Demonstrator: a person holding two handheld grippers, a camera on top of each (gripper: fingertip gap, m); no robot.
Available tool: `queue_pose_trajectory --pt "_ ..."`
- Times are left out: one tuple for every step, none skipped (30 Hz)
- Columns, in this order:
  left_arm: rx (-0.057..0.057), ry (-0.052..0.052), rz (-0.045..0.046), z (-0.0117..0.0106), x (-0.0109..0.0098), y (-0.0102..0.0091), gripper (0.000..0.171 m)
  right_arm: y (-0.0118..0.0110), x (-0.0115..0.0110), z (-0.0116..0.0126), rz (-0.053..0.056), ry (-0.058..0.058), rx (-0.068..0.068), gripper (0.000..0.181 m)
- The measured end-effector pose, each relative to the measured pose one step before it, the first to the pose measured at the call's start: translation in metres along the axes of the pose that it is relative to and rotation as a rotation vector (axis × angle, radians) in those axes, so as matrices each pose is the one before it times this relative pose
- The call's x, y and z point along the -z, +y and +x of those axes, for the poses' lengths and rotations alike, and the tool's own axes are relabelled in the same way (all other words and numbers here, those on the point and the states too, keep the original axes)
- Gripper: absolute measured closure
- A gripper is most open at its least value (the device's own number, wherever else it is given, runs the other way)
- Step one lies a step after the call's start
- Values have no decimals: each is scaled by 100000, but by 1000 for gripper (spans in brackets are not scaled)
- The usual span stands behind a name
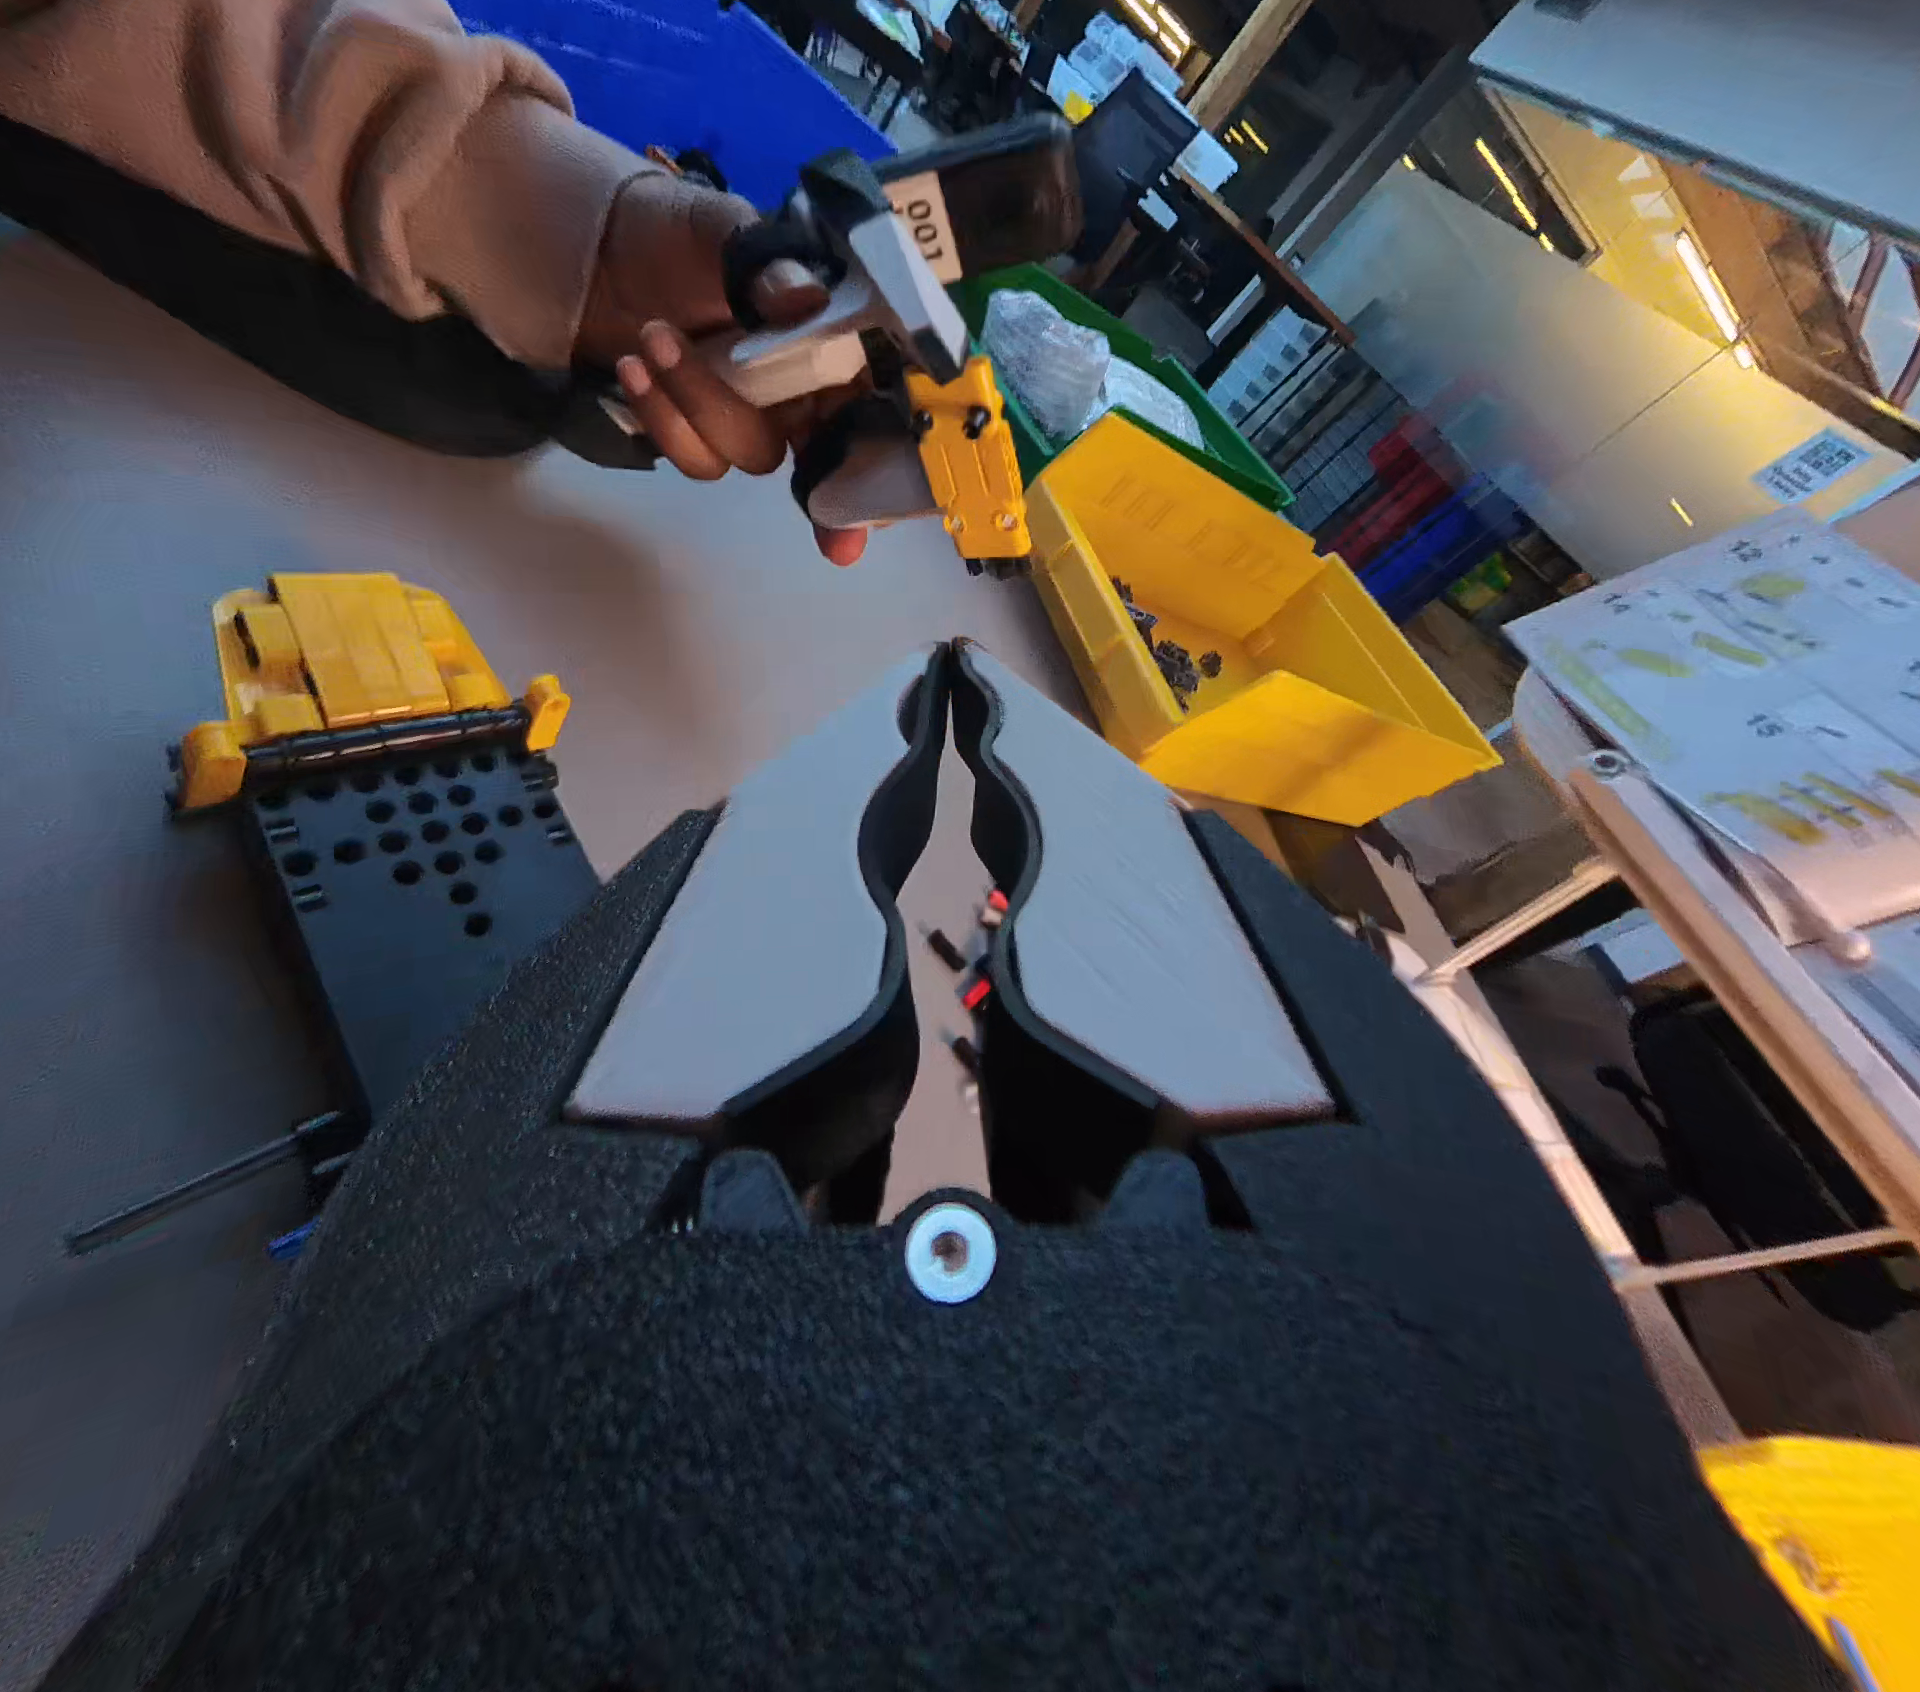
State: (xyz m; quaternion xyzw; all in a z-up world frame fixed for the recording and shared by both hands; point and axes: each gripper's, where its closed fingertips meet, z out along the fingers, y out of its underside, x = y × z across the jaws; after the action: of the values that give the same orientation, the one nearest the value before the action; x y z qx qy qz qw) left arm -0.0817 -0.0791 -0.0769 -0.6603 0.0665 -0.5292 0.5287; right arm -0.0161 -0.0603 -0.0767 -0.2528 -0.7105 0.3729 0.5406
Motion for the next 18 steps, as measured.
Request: queue_pose_trajectory --pt "1147 1852 -123 136 -697 401 112 585 -162 -582 -1488 -204 -1759 181" --pt "1753 1872 846 -22 -646 126 112 415 -364 -371 -659 -732 -2737 181" --pt "-1136 2384 -878 400 -607 37 113 244 -368 -95 -481 -1661 -3776 181" --pt "-6876 206 -1421 509 -523 -66 113 -163 -211 154 1372 -2110 -6530 181" --pt "-8245 -1445 -1645 298 -396 -21 112 -547 -50 171 3375 -2989 -9135 181" --pt "-6151 -1458 -1278 132 -358 103 112 -740 -23 16 4037 -4006 -11019 175" --pt "-3849 298 -226 313 -341 116 112 -670 -91 -174 3429 -4406 -10987 170" --pt "-2769 -709 -937 193 -307 270 112 -429 -176 -223 2115 -3588 -9096 167" --pt "-4188 -1329 -1838 170 -266 390 112 -302 -180 -297 1801 -3063 -6803 165" --pt "-4990 -343 -2026 382 -204 383 112 -123 -139 24 817 -699 -4991 164" --pt "-4061 675 -1030 503 -132 196 112 -17 9 239 313 114 -2977 162" --pt "-1954 2504 587 685 -52 -88 112 -157 225 392 1525 205 -1764 161" --pt "-931 1607 686 486 -31 -154 112 -219 381 579 1903 631 -2650 161" --pt "-995 2142 209 515 -22 -68 112 -226 344 106 1350 -2292 -2618 158" --pt "570 3529 469 645 -42 -80 112 -216 256 -273 764 -3206 107 154" --pt "3493 5897 705 828 -75 -38 112 -184 142 -239 494 -346 5263 152" --pt "6068 7002 727 828 -133 55 112 -58 8 -316 -744 1085 9613 152" --pt "6625 6256 743 616 -153 77 112 61 -173 -494 -2521 591 10555 152"
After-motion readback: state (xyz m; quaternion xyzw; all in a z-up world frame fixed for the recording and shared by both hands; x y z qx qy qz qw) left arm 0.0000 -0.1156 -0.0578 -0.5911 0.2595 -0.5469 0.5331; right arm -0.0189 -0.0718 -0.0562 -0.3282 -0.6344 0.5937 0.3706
